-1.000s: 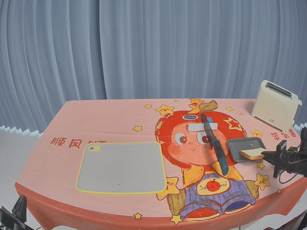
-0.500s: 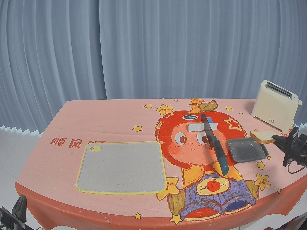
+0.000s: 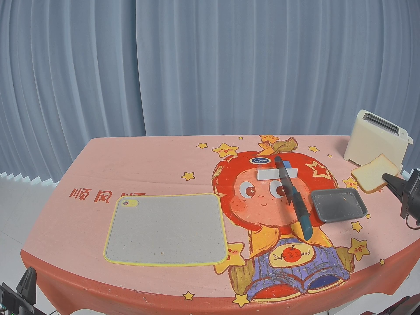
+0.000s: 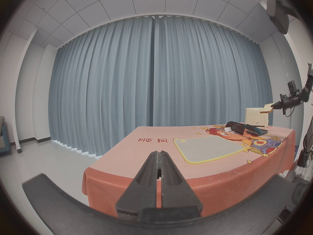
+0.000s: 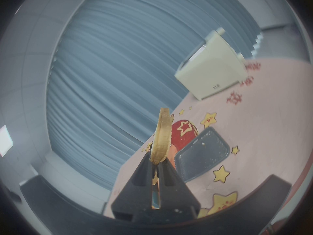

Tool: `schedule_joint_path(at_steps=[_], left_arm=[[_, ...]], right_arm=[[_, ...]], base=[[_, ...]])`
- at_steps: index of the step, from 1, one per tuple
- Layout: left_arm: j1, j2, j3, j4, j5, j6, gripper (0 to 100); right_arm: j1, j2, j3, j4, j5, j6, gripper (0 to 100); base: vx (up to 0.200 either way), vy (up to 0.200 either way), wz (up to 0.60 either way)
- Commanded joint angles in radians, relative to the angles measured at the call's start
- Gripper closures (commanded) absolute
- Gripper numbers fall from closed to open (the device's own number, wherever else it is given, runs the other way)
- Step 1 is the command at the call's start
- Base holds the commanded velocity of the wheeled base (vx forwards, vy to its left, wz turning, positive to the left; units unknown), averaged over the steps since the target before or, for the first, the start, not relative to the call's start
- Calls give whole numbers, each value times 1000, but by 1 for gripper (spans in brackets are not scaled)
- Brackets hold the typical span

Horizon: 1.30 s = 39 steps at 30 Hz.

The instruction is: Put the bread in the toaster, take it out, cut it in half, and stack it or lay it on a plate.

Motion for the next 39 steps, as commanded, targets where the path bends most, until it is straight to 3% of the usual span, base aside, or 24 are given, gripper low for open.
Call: schedule_joint_path(at_steps=[1, 2, 5, 7, 8, 11, 12, 13, 15, 21, 23, 31, 39], left_arm=[[0, -16, 18, 0, 2, 0, 100], [0, -16, 18, 0, 2, 0, 100], [0, -16, 18, 0, 2, 0, 100], [0, -16, 18, 0, 0, 0, 100], [0, -16, 18, 0, 0, 0, 100], [0, -16, 18, 0, 0, 0, 100], [0, -16, 18, 0, 0, 0, 100], [0, -16, 18, 0, 0, 0, 100], [0, -16, 18, 0, 0, 0, 100], [0, -16, 18, 0, 0, 0, 100], [0, -16, 18, 0, 0, 0, 100], [0, -16, 18, 0, 2, 0, 100], [0, -16, 18, 0, 2, 0, 100]], right_arm=[[0, -125, 27, 2, -3, -164, 100], [0, -140, 29, 2, -3, -230, 100], [-4, -155, 26, -1, -16, -365, 100], [-4, -157, 26, -1, -21, -378, 100], [3, -182, 18, 0, -44, -469, 100], [13, -189, 6, 0, -44, -552, 100], [13, -189, 6, 0, -44, -552, 100], [14, -191, 3, -1, -42, -610, 100], [6, -201, 6, 0, -39, -679, 100], [3, -240, 9, 0, -36, -725, 100], [3, -240, -1, -1, -35, -760, 100], [23, -232, 15, 0, 13, -842, 100], [30, -241, 13, 0, 25, -897, 100]], base=[[0, 0, 0], [0, 0, 0], [0, 0, 0], [0, 0, 0], [0, 0, 0], [0, 0, 0], [0, 0, 0], [0, 0, 0], [0, 0, 0], [0, 0, 0], [0, 0, 0], [0, 0, 0], [0, 0, 0]])
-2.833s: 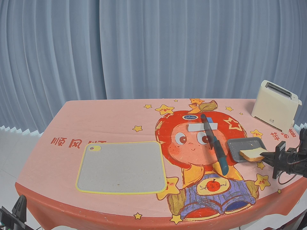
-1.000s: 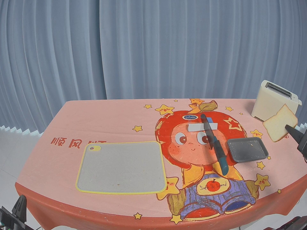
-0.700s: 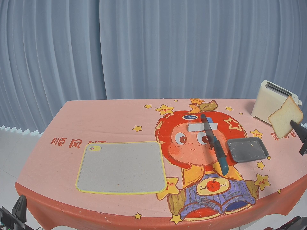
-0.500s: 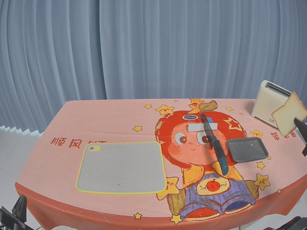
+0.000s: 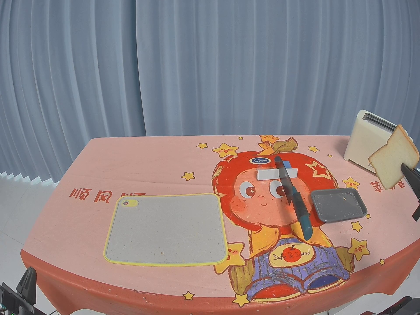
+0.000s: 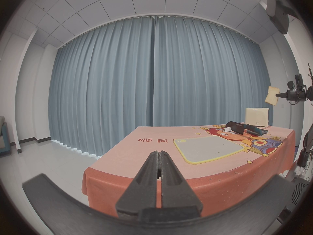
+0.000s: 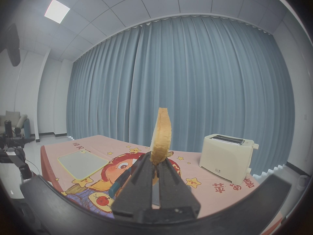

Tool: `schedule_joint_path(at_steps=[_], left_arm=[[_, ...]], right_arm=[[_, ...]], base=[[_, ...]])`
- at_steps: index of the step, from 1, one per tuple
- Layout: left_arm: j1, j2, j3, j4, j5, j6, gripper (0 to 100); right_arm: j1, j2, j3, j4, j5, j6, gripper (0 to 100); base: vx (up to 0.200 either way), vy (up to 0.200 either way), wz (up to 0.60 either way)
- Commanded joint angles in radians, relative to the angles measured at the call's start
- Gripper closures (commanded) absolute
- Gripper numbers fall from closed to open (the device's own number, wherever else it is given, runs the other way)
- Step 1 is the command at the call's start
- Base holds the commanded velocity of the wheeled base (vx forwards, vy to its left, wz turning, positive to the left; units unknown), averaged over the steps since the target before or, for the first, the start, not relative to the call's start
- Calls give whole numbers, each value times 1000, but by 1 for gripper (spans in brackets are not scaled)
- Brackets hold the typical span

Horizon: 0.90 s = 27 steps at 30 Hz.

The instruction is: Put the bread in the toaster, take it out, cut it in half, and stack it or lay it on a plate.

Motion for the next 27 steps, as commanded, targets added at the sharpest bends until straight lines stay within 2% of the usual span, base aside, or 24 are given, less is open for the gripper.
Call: schedule_joint_path(at_steps=[1, 4, 7, 21, 27], left_arm=[[0, -16, 18, 0, 0, 0, 100], [0, -16, 18, 0, 0, 0, 100], [0, -16, 18, 0, 0, 0, 100], [0, -16, 18, 0, 8, -5, 100], [0, -16, 18, 0, 20, -6, 100]], right_arm=[[2, -3, 2, -1, 8, -10, 100], [0, -5, 11, 1, 34, -33, 100], [0, -7, 25, 3, 39, -60, 100], [-1, -7, 28, 3, 39, -62, 100], [-1, -7, 26, 3, 39, -62, 100]], base=[[0, 0, 0], [0, 0, 0], [0, 0, 0], [0, 0, 0], [0, -200, 0]])
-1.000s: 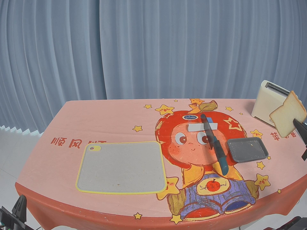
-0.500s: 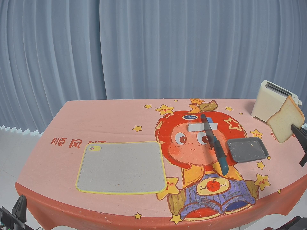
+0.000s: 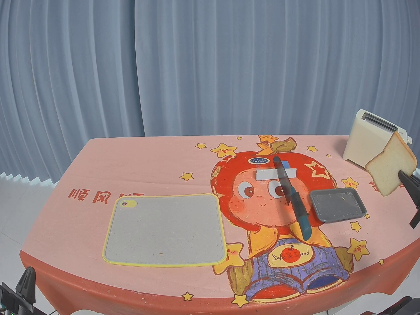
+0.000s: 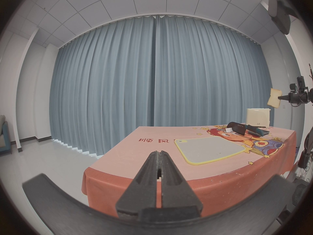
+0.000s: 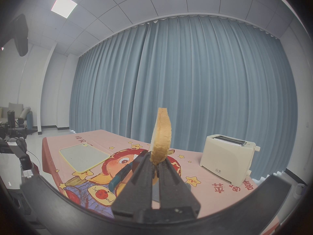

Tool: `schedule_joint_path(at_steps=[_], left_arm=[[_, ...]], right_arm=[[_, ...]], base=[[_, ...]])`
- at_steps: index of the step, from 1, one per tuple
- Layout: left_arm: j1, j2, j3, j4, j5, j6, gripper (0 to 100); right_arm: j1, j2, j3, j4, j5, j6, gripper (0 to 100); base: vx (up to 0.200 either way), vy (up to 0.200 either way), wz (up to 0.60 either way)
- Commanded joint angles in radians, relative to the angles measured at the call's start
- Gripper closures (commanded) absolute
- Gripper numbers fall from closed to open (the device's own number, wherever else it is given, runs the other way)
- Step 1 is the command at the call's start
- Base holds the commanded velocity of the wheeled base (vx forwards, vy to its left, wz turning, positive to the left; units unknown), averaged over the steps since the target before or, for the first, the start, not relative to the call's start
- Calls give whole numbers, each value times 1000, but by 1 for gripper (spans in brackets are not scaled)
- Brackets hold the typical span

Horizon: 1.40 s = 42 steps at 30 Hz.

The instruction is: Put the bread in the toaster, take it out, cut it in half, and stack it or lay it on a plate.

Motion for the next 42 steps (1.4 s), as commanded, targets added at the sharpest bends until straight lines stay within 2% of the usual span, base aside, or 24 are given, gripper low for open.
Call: schedule_joint_path(at_steps=[1, 42], left_arm=[[0, -16, 18, -1, 0, -1, 100], [0, -16, 18, -1, 0, -1, 100]], right_arm=[[0, 2, 1, 0, 1, 0, 100], [0, -2, -4, 0, 2, 0, 100]], base=[[0, -200, 0], [0, -200, 0]])
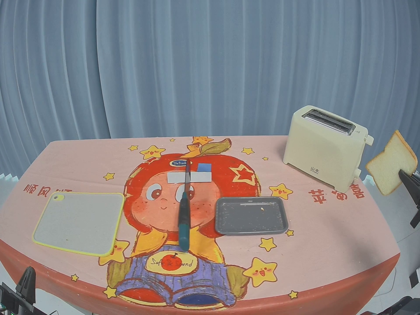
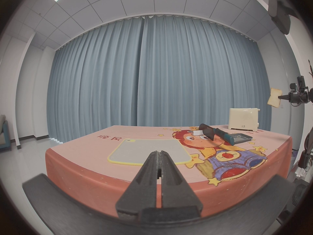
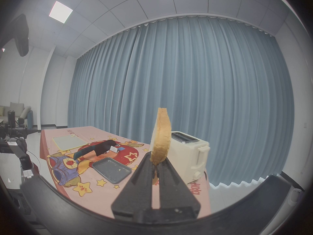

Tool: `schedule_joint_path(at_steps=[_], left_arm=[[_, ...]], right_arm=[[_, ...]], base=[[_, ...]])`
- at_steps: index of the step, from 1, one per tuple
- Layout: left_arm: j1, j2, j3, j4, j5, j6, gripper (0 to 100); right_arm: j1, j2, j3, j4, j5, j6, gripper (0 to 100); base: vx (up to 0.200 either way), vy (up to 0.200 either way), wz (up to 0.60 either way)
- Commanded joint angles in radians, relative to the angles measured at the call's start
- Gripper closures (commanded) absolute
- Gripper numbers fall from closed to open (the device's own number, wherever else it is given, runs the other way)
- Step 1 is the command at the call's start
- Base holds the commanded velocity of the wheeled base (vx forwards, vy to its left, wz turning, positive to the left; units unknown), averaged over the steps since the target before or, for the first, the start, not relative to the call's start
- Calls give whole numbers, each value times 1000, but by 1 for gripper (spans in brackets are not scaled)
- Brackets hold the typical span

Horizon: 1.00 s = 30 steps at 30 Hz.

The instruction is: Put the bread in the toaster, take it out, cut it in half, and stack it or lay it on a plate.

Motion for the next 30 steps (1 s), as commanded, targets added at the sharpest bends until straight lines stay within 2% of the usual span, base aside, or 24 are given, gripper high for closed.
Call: schedule_joint_path(at_steps=[1, 3, 7, 30], left_arm=[[0, -16, 18, 0, 1, 0, 100], [0, -16, 18, 0, 1, 0, 100], [0, -16, 18, 0, 1, -6, 100], [0, -16, 18, -2, -7, 0, 100]], right_arm=[[0, 1, -3, -2, 1, 0, 100], [0, 0, -3, 0, 1, 0, 100], [0, 0, -1, 0, 1, 0, 100], [0, -6, -4, 0, 1, 0, 100]], base=[[0, -200, 0], [0, -200, 0], [0, 0, 0], [0, 0, 0]])
